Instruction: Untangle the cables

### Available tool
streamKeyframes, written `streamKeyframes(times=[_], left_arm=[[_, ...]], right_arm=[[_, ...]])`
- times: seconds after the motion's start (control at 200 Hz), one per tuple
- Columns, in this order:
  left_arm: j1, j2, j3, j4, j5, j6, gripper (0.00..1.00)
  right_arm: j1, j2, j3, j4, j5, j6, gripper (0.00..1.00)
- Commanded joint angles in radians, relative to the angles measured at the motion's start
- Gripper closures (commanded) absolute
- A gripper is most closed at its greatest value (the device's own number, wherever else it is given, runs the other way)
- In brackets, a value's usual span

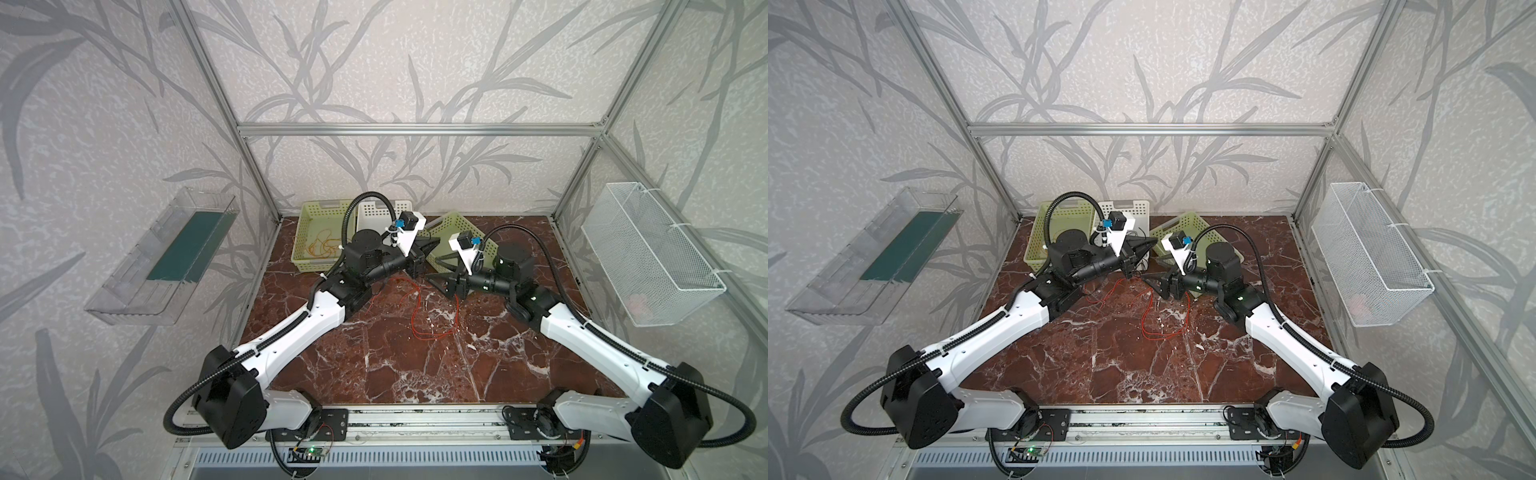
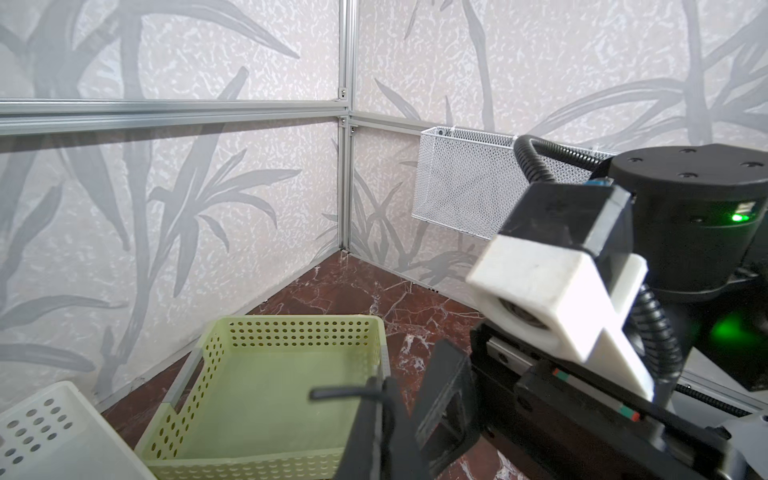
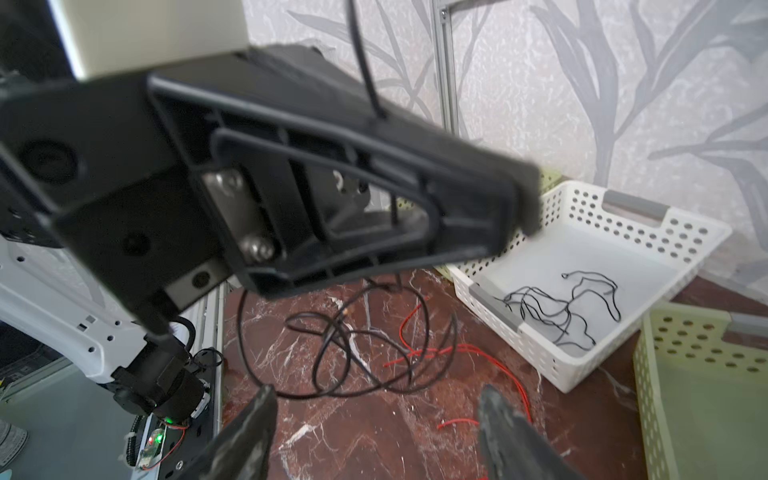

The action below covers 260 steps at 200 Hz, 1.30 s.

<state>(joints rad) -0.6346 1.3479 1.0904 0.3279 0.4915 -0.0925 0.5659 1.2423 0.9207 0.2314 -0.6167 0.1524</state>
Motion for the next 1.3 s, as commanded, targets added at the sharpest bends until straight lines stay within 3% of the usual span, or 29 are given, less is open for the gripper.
streamKeyframes(times=[0.0, 0.08, 0.18, 0.27, 0.57, 0.915, 1.045, 1.124, 1.294], left_arm=[[-0.015, 0.010, 0.037, 0.045, 0.014, -0.041, 1.00], [-0.026, 0.015, 0.050, 0.045, 0.004, -0.042, 1.00], [-0.035, 0.020, 0.083, 0.026, -0.010, -0.039, 1.00], [-0.035, 0.009, 0.118, 0.001, -0.037, -0.030, 1.00], [-0.025, 0.005, 0.304, -0.132, -0.082, 0.027, 1.00], [0.006, 0.028, 0.463, -0.205, -0.120, 0.059, 1.00], [0.009, 0.042, 0.502, -0.222, -0.095, 0.049, 1.00], [0.007, 0.049, 0.496, -0.222, -0.068, 0.036, 1.00], [0.009, 0.049, 0.459, -0.208, -0.080, 0.036, 1.00]], right_arm=[[0.011, 0.034, 0.019, 0.142, -0.026, 0.050, 0.28], [0.018, 0.057, 0.026, 0.150, -0.052, 0.065, 0.39], [0.020, 0.079, 0.029, 0.126, -0.037, 0.066, 0.66], [0.020, 0.079, 0.020, 0.065, 0.023, 0.042, 0.82], [0.005, 0.098, -0.040, -0.055, 0.100, -0.060, 0.91], [-0.063, 0.218, -0.031, -0.175, 0.118, -0.048, 0.91], [-0.097, 0.223, -0.020, -0.190, 0.057, -0.014, 0.82], [-0.099, 0.182, -0.027, -0.157, 0.023, -0.040, 0.68], [-0.098, 0.098, -0.031, -0.159, 0.058, -0.120, 0.49]])
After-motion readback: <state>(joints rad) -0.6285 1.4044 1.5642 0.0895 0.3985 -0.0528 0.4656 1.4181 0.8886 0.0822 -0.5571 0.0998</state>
